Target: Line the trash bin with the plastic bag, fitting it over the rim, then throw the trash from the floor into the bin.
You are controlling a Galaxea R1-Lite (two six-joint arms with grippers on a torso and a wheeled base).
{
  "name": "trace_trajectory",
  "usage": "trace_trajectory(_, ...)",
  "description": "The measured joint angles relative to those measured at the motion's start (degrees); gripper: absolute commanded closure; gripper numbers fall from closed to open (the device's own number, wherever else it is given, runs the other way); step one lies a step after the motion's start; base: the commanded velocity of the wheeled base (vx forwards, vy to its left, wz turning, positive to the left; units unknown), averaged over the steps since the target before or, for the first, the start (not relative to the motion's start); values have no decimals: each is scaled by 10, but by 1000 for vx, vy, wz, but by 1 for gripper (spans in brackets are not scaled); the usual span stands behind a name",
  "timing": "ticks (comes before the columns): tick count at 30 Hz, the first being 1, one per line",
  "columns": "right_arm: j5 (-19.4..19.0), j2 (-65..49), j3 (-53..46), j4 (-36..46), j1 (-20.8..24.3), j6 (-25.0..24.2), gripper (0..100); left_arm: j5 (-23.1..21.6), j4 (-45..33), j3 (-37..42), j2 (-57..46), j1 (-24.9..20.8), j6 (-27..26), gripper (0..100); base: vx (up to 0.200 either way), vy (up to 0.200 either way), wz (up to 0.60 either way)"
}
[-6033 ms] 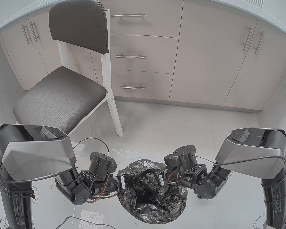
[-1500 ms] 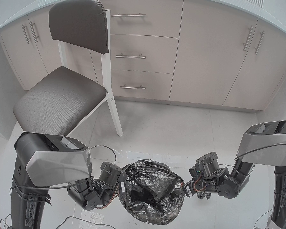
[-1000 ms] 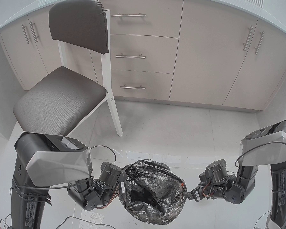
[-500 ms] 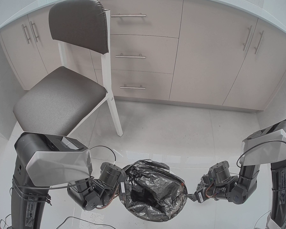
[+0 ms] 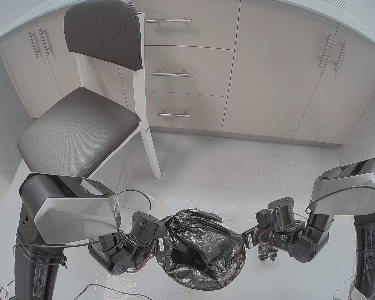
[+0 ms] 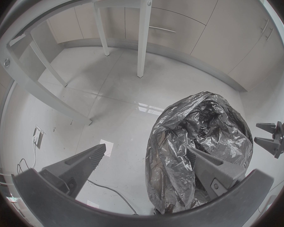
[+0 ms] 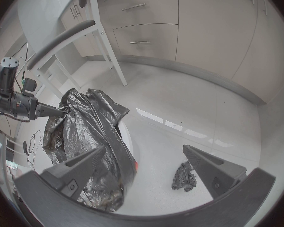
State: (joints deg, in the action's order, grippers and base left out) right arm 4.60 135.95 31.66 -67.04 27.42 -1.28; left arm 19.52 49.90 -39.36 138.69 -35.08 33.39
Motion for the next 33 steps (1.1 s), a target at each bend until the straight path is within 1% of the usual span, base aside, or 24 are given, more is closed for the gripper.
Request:
trace_trajectory(10, 1, 24, 143, 105, 36, -3, 0, 0, 0, -4, 1, 1, 2, 0, 0, 0, 0)
trace_trajectory(15, 3, 47, 184, 113, 47, -3, 0, 0, 0, -5, 2, 1, 2, 0, 0, 0, 0)
trace_trajectory(20, 7, 64, 203, 113, 49, -3, 0, 0, 0, -5, 3, 1, 2, 0, 0, 0, 0)
trace_trajectory(29, 48, 93, 265, 114, 30, -3, 0, 0, 0, -5, 3, 1, 2, 0, 0, 0, 0)
trace_trajectory(33, 49, 98, 283, 140, 24, -3, 0, 0, 0, -5, 3, 1, 2, 0, 0, 0, 0)
